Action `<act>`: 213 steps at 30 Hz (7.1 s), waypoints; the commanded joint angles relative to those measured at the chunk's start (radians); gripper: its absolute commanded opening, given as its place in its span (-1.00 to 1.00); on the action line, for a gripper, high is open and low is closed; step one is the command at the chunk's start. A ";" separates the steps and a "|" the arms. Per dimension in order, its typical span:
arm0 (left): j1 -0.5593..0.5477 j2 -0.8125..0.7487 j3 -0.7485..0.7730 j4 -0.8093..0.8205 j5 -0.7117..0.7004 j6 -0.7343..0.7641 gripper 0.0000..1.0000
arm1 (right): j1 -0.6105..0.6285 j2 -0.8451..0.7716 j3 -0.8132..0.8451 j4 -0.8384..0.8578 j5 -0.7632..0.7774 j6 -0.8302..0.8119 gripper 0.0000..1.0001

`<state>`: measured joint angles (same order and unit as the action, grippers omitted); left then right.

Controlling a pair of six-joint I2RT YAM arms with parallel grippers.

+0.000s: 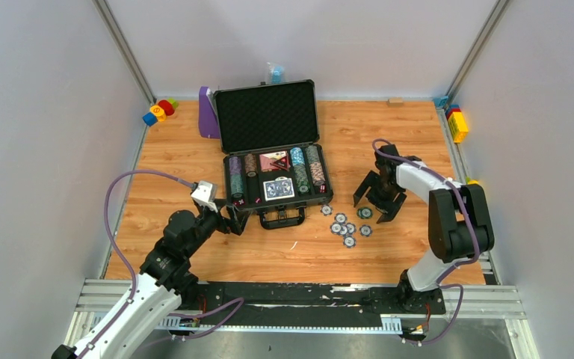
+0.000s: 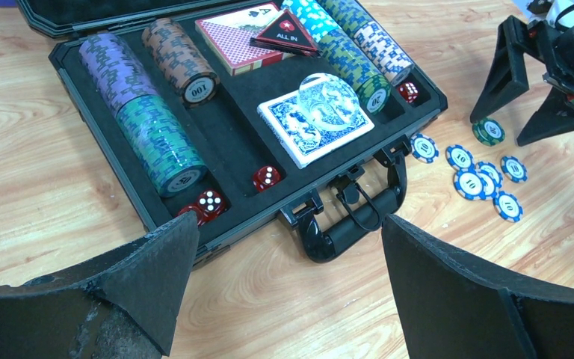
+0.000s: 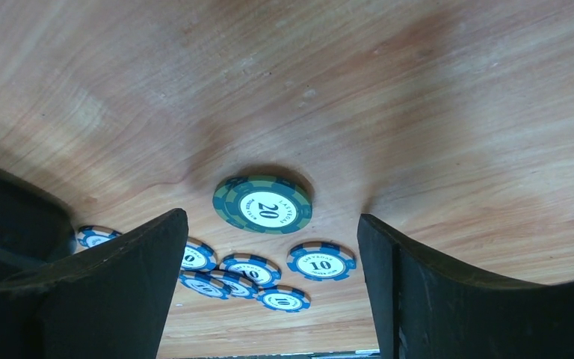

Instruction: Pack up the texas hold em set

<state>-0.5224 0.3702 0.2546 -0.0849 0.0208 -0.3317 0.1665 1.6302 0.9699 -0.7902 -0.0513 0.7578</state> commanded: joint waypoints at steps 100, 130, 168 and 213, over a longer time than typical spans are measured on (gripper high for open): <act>0.000 -0.013 0.006 0.021 -0.005 0.000 1.00 | 0.596 0.152 0.289 0.327 0.388 -0.060 -0.56; 0.001 -0.014 0.005 0.022 -0.005 0.002 1.00 | 0.625 0.096 0.306 0.372 0.451 -0.148 -0.49; 0.000 -0.019 0.006 0.017 -0.005 0.000 1.00 | 0.634 0.028 0.224 0.374 0.422 -0.138 0.16; -0.001 -0.018 0.007 0.017 -0.003 -0.001 1.00 | 0.522 0.398 0.632 -0.223 0.188 0.500 -1.00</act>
<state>-0.5224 0.3553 0.2546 -0.0864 0.0181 -0.3321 0.6991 1.9846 1.5646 -0.9634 0.1925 1.1259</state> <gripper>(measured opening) 0.998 0.008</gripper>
